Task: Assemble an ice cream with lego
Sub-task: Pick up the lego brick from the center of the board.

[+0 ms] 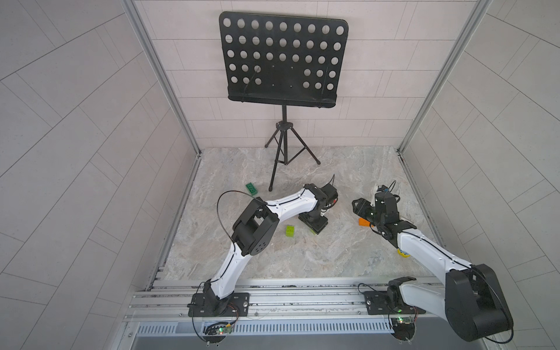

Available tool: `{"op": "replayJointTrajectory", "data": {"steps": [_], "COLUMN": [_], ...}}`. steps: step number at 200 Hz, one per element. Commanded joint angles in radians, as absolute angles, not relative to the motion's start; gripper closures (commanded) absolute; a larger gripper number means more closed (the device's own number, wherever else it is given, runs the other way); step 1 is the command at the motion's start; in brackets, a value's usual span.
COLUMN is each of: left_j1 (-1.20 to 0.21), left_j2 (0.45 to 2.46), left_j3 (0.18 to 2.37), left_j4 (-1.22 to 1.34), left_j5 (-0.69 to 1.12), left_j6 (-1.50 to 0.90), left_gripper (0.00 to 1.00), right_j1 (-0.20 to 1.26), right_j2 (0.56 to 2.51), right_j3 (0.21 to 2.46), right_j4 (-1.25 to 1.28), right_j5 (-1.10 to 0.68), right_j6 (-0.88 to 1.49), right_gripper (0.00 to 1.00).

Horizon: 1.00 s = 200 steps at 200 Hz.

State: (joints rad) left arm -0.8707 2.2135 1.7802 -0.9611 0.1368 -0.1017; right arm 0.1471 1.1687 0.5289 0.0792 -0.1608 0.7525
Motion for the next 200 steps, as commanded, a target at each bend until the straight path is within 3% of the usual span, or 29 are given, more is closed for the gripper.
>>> {"op": "replayJointTrajectory", "data": {"steps": [1, 117, 200], "left_j1": [-0.867, -0.865, -0.859], "left_j2": [2.23, 2.247, 2.226], "left_j3": [1.798, 1.8, 1.802], "left_j4": [-0.959, -0.951, -0.955], "left_j5": [0.163, 0.19, 0.192], "left_j6": [-0.097, -0.112, -0.146], "left_gripper": [0.39, 0.53, 0.75], "right_j1": [0.153, 0.158, 0.162], "right_j2": [1.177, 1.185, 1.186], "right_j3": [0.548, 0.555, 0.558], "right_j4": [0.081, 0.075, 0.074], "right_j5": [-0.158, -0.152, -0.152], "right_j6": [0.744, 0.737, 0.732], "right_gripper": [0.4, 0.42, 0.45]}}
